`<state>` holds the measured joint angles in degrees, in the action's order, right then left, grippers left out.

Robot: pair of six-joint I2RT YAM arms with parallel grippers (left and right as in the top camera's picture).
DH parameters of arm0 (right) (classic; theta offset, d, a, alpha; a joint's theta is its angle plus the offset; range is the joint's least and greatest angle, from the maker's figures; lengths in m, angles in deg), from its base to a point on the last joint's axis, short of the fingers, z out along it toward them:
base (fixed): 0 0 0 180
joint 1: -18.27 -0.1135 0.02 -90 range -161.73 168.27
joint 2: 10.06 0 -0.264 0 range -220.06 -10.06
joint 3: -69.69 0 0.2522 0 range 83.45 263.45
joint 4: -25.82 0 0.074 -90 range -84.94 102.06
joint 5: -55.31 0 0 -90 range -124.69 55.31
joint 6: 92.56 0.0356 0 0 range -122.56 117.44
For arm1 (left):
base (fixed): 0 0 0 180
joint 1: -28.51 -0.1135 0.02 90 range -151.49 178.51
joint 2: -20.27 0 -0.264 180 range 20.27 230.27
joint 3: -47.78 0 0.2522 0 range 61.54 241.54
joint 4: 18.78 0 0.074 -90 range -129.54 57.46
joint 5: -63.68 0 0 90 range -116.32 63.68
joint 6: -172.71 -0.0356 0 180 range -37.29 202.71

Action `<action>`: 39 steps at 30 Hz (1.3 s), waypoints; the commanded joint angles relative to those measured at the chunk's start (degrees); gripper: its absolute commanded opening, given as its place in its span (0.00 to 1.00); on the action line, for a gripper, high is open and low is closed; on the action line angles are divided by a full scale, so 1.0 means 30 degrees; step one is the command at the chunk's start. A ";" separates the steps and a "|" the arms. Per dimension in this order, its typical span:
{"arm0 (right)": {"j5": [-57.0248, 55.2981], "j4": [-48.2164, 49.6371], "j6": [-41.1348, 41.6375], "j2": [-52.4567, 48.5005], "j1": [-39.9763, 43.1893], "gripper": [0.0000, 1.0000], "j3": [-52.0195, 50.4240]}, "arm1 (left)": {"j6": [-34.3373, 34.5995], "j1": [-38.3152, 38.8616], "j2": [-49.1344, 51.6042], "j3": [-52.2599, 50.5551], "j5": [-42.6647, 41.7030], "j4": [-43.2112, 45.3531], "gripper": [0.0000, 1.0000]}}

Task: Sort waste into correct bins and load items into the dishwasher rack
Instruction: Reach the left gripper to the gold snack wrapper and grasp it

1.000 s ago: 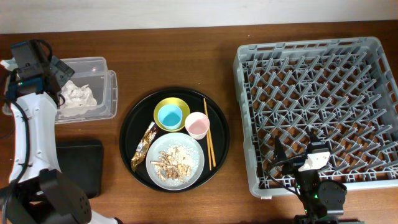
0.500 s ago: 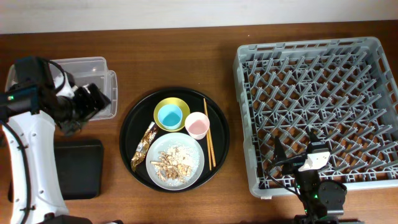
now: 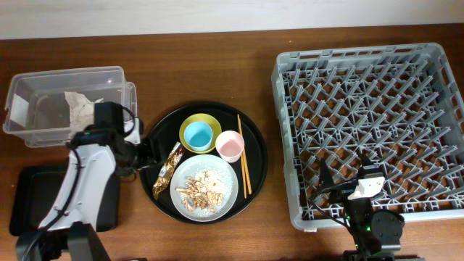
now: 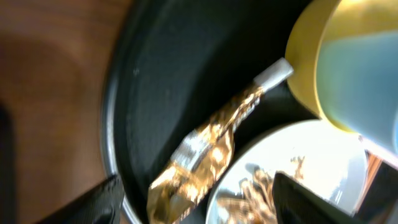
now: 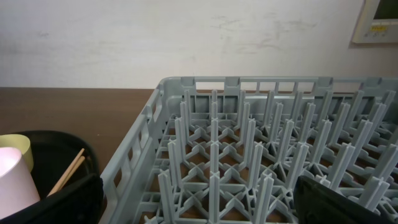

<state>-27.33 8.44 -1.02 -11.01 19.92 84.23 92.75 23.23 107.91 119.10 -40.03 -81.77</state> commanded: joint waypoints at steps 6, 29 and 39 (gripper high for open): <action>-0.0168 -0.0015 0.0153 0.0073 0.0117 0.98 -0.0153 | -0.0401 0.1967 -0.0073 -0.2506 0.2047 0.4575 0.71; -0.0168 -0.0015 0.0153 0.0073 0.0117 0.99 -0.0153 | -0.1173 0.2637 0.2055 -0.3920 0.2463 0.8123 0.65; -0.0168 -0.0015 0.0153 0.0073 0.0117 0.98 -0.0153 | -0.1158 0.2630 0.1282 -0.1566 0.2506 0.5282 0.01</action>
<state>-27.33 8.44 -1.04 -11.01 19.92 84.23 89.56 30.81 113.50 109.68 -32.71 -62.73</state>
